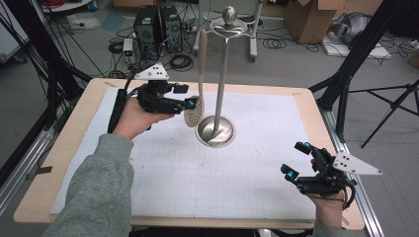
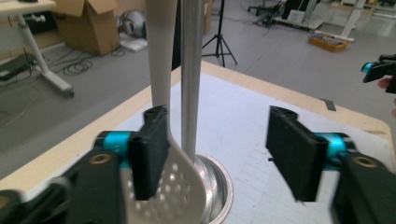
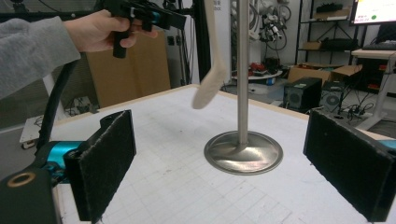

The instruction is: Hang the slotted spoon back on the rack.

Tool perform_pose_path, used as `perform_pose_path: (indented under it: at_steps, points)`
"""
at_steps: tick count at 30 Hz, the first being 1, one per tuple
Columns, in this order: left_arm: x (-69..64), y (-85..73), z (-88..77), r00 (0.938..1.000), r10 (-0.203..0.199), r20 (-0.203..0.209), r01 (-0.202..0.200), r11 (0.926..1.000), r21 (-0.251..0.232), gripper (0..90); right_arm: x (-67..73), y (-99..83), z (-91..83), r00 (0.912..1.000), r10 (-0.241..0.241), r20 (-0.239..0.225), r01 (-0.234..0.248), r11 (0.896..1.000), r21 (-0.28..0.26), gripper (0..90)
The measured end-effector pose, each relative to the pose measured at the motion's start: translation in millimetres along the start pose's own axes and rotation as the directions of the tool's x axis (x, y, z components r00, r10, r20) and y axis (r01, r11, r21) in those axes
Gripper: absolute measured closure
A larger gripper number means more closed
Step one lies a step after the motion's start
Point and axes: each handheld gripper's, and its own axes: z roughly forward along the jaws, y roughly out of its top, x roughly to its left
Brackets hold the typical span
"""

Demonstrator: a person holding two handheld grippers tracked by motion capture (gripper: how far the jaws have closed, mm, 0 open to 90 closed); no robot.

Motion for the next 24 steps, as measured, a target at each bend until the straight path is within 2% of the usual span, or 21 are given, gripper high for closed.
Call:
perform_pose_path:
  at_steps: [3,9,13,14,17,19,24]
  points:
    - [0.8,-5.9,-8.1,0.9985,0.038,-0.040,-0.039,0.9992,-0.011,27.0,0.8,-0.2,0.2,1.0000,0.005,0.000,-0.005,1.000,0.006,8.2]
    - [4.1,-16.3,-21.8,0.9971,0.015,-0.075,-0.017,0.9994,-0.029,17.3,0.7,-0.5,0.5,1.0000,0.001,0.001,-0.001,1.000,0.007,8.2]
    - [4.8,-20.9,-30.8,0.9981,-0.030,-0.055,0.027,0.9981,-0.056,14.5,-0.1,-1.4,1.4,1.0000,0.003,0.003,-0.003,1.000,0.014,8.2]
    - [4.6,-22.2,-32.2,0.9983,-0.022,-0.054,0.019,0.9979,-0.061,13.7,-0.4,-1.7,1.8,1.0000,0.003,0.004,-0.003,1.000,0.014,8.2]
    - [5.1,-26.8,-36.8,0.9977,-0.035,-0.057,0.032,0.9975,-0.063,12.7,-0.9,-2.4,2.8,1.0000,0.001,0.003,-0.001,1.000,0.017,8.2]
    - [5.9,-30.4,-39.8,0.9971,-0.039,-0.066,0.035,0.9971,-0.068,12.1,0.4,-2.4,3.0,0.9999,0.012,0.004,-0.012,1.000,0.023,8.2]
    - [7.3,-37.7,-47.8,0.9946,-0.039,-0.096,0.032,0.9970,-0.070,11.8,1.0,-2.3,5.1,1.0000,0.000,-0.002,0.000,1.000,0.025,8.2]
